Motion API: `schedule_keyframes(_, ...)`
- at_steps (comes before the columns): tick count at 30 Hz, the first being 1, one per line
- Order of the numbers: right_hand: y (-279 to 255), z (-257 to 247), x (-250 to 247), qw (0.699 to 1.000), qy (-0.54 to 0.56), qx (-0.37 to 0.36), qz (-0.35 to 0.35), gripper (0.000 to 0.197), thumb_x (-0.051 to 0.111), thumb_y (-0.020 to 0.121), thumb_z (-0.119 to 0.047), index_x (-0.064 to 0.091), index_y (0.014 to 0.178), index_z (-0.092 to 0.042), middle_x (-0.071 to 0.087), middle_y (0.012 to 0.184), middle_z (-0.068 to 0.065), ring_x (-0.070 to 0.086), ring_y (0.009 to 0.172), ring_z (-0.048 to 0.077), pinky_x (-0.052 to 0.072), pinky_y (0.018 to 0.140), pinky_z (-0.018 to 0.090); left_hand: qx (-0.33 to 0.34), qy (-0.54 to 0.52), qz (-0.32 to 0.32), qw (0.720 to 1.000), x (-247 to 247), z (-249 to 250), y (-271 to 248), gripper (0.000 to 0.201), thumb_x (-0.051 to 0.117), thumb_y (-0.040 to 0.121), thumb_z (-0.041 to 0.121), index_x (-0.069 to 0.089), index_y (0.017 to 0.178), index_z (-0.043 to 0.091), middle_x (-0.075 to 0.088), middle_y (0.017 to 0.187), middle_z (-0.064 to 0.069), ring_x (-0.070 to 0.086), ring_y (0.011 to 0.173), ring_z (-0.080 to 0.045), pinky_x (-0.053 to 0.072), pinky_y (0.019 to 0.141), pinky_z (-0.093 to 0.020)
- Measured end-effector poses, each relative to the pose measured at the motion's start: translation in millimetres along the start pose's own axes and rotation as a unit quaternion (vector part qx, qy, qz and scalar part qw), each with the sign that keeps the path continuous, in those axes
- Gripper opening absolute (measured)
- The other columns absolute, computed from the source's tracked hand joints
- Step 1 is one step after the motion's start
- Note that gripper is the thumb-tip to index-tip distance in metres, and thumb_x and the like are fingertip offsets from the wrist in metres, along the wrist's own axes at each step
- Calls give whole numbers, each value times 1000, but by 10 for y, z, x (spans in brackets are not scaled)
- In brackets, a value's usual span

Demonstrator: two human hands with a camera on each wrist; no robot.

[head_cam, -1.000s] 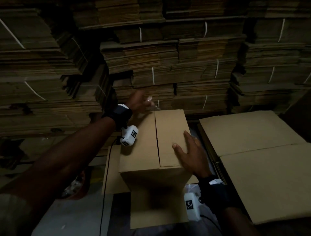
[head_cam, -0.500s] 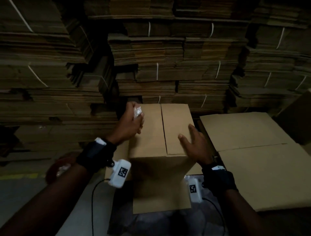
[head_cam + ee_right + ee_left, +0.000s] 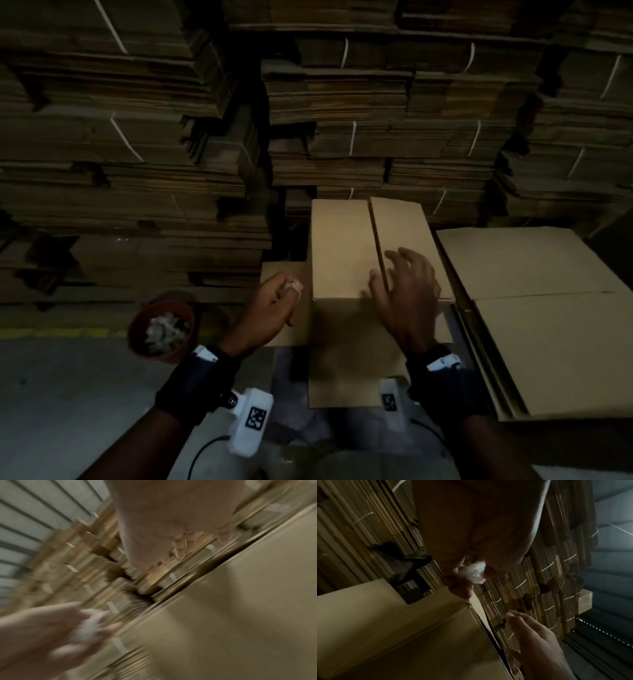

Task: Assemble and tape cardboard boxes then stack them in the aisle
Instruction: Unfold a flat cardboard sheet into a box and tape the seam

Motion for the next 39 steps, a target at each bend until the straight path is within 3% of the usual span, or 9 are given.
schedule_keyframes(2,-195,-265,57,998,50,-32,1,40,53,96,-44,58,130,-25,53,141,2,44,135,21,41,107,50,-26,-18,20,999,-29,-34,-97,4,53,99,10,56,101,12,65,77,-18,50,51,-13,47,57,-36)
schedule_keyframes(4,-381,-478,119,993,96,-62,-1,37,52,95,-42,61,126,-24,56,137,1,47,132,20,43,106,49,-40,-25,45,998,-76,-80,-201,21,51,99,-3,55,110,14,72,83,-15,50,49,-14,46,52,-32)
schedule_keyframes(9,-837,-811,327,974,194,-116,-5,33,56,94,-32,69,117,-12,64,124,6,57,118,24,52,93,47,-31,-12,124,992,-261,-100,-619,12,59,100,9,67,95,1,67,70,-5,48,46,-12,38,38,-22)
schedule_keyframes(14,-1122,-1051,599,957,247,-145,-44,29,56,94,-32,69,115,-17,66,118,2,58,112,20,53,90,38,-82,-11,225,971,-539,-389,-997,26,46,107,16,72,100,18,67,72,-6,60,60,-7,44,46,-23)
schedule_keyframes(18,-1204,-1301,889,945,267,-160,-100,30,57,94,-32,70,116,-15,66,118,3,58,111,21,50,93,37,-114,-33,224,967,-770,-617,-1246,30,38,107,5,62,122,11,68,87,-6,64,73,-16,55,64,-29)
schedule_keyframes(22,-1214,-1589,1188,937,275,-175,-129,27,60,92,-26,70,113,-13,67,115,5,59,108,22,49,92,35,-104,-33,227,968,-1074,-758,-1343,31,48,103,2,56,130,15,68,96,-8,67,78,-15,58,68,-25)
schedule_keyframes(29,-1173,-2128,1992,926,280,-171,-189,38,50,92,-37,71,113,-13,68,116,5,61,109,25,50,91,36,-138,-8,303,943,-1875,-1307,-1310,21,74,91,16,68,100,-2,68,72,-3,64,63,-22,55,61,-36)
schedule_keyframes(35,-1065,-2752,3167,926,263,-128,-239,32,57,91,-29,72,112,-11,69,115,9,62,107,29,49,90,37,-186,3,324,928,-2957,-2365,-970,29,78,75,41,69,92,19,72,89,-6,68,84,-25,57,80,-47)
schedule_keyframes(39,-1001,-3107,4090,924,247,-105,-270,28,60,90,-24,72,112,-11,69,113,11,62,108,31,48,89,35,-223,44,329,917,-3638,-3063,-524,29,80,72,24,64,95,19,70,103,-12,68,99,-32,55,86,-40)
Point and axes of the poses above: each hand's wrist, its own y-axis towards the middle knuckle, its own x-axis out of the palm, z = x × y, the point moved 5 cm from there along y, towards the middle knuckle
